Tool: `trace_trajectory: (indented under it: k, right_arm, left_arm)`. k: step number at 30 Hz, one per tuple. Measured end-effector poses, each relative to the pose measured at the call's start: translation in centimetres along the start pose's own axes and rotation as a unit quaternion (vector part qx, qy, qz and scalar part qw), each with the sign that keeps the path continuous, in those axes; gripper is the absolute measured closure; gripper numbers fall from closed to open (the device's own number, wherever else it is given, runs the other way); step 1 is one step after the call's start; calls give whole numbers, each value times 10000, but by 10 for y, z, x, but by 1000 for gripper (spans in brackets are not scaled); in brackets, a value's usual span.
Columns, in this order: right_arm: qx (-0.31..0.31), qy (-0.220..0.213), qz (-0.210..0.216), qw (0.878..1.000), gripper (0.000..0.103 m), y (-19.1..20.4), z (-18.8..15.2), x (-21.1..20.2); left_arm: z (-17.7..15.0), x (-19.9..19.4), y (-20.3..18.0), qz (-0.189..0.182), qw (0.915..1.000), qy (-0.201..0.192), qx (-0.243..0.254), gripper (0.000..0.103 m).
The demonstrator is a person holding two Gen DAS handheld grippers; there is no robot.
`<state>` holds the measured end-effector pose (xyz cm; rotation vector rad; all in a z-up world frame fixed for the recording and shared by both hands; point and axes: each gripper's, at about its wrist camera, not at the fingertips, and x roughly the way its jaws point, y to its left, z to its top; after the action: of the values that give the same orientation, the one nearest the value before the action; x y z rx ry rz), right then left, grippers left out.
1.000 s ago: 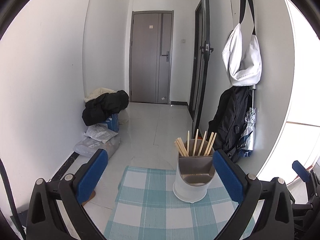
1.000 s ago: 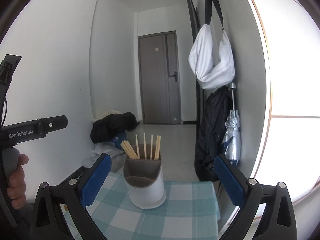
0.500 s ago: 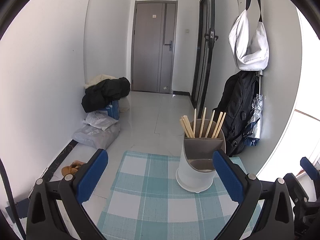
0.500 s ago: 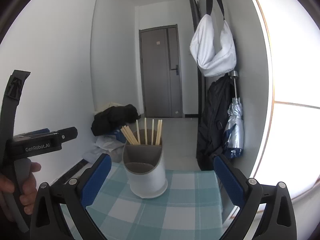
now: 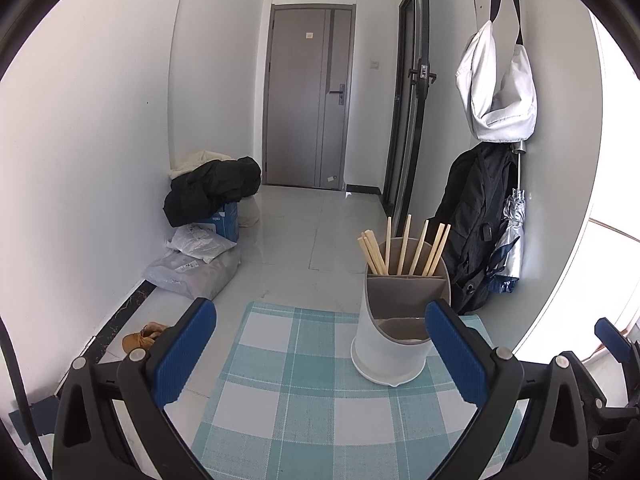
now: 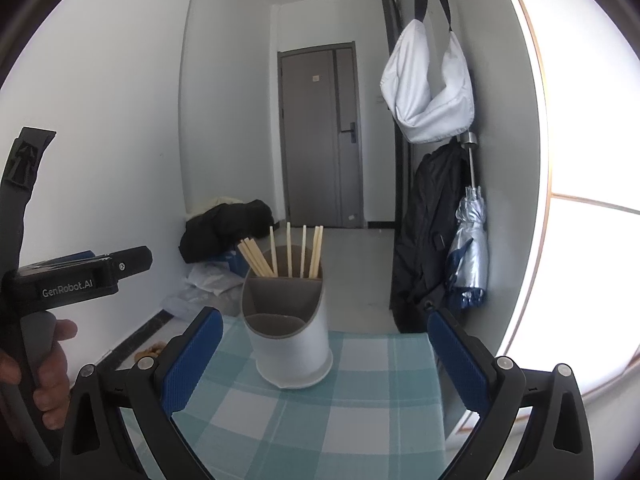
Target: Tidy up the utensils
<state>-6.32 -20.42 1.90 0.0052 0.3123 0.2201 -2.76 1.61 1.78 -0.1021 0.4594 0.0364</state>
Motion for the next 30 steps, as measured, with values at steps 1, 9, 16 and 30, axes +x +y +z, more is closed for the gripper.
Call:
trace_trajectory:
  k: [1, 9, 16, 30]
  right_arm:
    - [-11, 20, -13, 10000, 0, 0, 0, 1]
    - [-73, 93, -54, 9999, 0, 1, -3, 0]
    - [16, 119, -67, 9999, 0, -3, -3, 2]
    - [94, 108, -75, 9999, 0, -4, -3, 1]
  left_arm:
    - [-1, 0, 0, 17, 10000, 26, -6, 1]
    - [-2, -3, -2, 48, 10000, 62, -9, 1]
    - [-3, 3, 1, 4, 9997, 221, -105, 1]
    - [-5, 1, -2, -11, 9998, 208, 30, 1]
